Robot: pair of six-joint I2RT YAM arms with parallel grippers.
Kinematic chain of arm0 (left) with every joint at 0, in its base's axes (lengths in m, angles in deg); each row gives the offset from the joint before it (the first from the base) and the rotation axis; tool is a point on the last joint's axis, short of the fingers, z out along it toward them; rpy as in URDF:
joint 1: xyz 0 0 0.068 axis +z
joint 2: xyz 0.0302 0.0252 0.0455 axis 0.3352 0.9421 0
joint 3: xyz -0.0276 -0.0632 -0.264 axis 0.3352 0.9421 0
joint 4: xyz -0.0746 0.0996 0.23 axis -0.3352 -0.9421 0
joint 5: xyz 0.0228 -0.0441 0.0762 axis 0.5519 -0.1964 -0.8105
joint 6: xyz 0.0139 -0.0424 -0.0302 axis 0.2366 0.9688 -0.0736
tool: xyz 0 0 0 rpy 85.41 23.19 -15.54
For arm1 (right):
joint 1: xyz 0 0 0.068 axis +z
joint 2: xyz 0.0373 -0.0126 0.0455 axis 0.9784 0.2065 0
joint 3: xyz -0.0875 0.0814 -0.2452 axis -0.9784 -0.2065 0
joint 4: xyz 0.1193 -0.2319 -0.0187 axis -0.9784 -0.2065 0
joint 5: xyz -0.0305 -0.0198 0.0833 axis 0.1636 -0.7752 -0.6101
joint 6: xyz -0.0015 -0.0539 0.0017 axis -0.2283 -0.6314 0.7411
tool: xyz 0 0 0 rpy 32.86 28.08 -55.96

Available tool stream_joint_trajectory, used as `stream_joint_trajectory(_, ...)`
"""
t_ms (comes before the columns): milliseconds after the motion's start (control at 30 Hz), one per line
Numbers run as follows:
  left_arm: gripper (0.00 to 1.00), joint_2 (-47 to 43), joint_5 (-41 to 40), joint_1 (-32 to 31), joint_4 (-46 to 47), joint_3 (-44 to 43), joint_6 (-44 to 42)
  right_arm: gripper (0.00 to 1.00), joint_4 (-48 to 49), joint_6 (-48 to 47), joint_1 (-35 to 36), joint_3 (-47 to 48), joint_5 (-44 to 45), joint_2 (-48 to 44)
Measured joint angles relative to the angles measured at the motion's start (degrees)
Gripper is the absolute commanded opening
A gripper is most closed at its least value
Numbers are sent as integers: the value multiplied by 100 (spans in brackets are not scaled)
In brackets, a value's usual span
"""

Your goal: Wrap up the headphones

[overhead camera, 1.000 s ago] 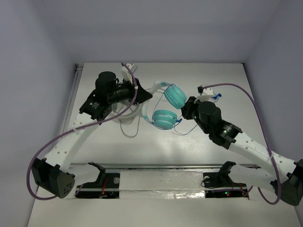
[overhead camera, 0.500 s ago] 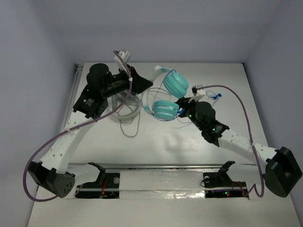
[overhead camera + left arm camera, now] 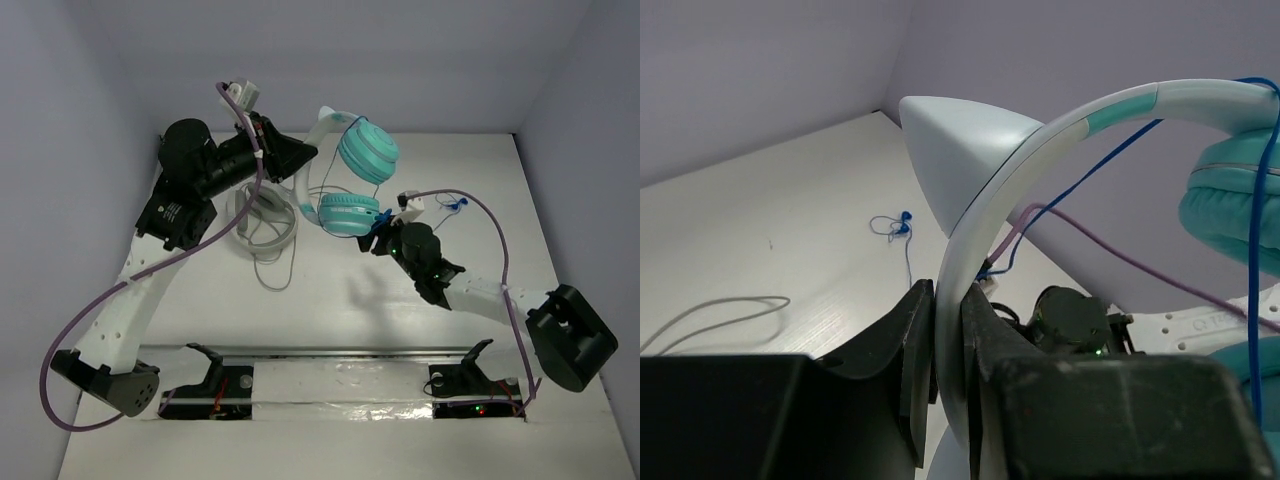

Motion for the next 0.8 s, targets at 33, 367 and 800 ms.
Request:
stream_joint_trajectory(33,0,0,-15,0,-4,-50,13,62,92,0,0,2,2,76)
stream_joint_trajectory(367,0,35,-184,0,-240,-750,48,58,479,39,-264,-85,-190,404)
stream_joint_trajectory(800,0,474,-509,0,-387,-1432,138,23,520,457,-328,-417,-662,426)
